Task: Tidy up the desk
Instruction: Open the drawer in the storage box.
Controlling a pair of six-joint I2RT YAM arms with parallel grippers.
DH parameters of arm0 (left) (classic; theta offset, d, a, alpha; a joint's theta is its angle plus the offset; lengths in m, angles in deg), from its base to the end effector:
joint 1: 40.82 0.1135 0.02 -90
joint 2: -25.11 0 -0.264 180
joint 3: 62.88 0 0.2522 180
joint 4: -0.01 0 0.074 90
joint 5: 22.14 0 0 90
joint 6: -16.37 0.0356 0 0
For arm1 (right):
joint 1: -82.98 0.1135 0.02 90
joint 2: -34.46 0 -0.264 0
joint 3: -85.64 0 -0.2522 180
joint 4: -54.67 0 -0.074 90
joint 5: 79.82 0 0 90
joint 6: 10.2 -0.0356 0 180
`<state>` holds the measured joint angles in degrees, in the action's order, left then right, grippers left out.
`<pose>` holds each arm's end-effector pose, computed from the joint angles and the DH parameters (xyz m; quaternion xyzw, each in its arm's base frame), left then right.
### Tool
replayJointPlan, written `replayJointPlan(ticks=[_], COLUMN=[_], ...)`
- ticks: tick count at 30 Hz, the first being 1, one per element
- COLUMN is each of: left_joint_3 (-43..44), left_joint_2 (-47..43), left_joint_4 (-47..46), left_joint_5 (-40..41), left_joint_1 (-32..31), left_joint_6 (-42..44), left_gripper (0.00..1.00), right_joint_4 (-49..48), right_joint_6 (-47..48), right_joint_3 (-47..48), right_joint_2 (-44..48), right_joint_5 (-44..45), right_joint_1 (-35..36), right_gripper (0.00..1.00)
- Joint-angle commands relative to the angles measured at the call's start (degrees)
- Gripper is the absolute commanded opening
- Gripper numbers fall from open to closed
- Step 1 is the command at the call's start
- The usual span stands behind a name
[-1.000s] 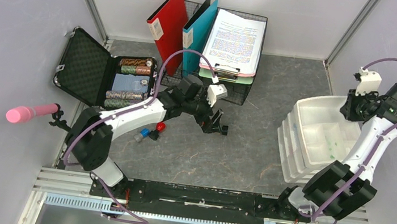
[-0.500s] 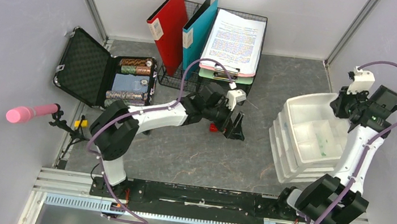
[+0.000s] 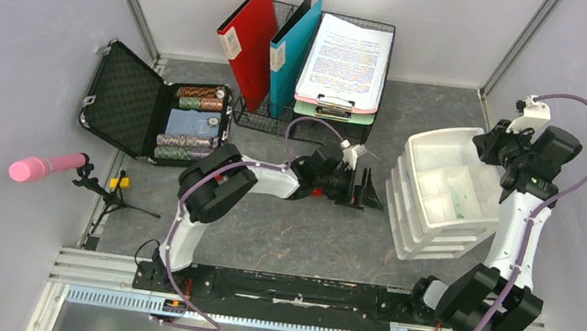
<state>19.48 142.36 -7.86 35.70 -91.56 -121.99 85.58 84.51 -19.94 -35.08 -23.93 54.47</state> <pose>0.2641 -0.3531 0.1566 0.1617 0.8162 -0.5352 0.1459 0.2485 -0.1123 0.3369 0.0152 0.8255 0.0936 0.5564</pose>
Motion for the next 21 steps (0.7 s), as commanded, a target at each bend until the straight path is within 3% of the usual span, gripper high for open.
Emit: replayJointPlan(ticks=[1,5,10,21], left_joint_3=[0.48,1.18,1.3,7.48], left_joint_2=[4.74,10.31,14.8,23.13], left_joint_4=[-15.4,-27.54,-37.63,-50.5], left_joint_5=[-1.71,-3.42,-3.52,-5.64], left_joint_1=[-1.27,-2.01,-2.83,-3.82], left_joint_6=[-11.74,-20.47,-25.43,-33.89], left_gripper=[0.99,0.95,0.94,0.84], right_joint_4=[1.35,1.13,0.7,0.43], right_joint_6=[-4.63,-4.62,-4.62,-4.04], right_joint_3=[-5.48,-5.98,-6.25,-7.01], right_joint_2=[-4.4,-4.67,-4.98,-5.19], right_joint_5=[-3.76,-4.2,-5.05,-5.62], right_joint_1=[2.23,2.23,2.23,2.21], right_gripper=[0.0,0.0,0.0,0.0])
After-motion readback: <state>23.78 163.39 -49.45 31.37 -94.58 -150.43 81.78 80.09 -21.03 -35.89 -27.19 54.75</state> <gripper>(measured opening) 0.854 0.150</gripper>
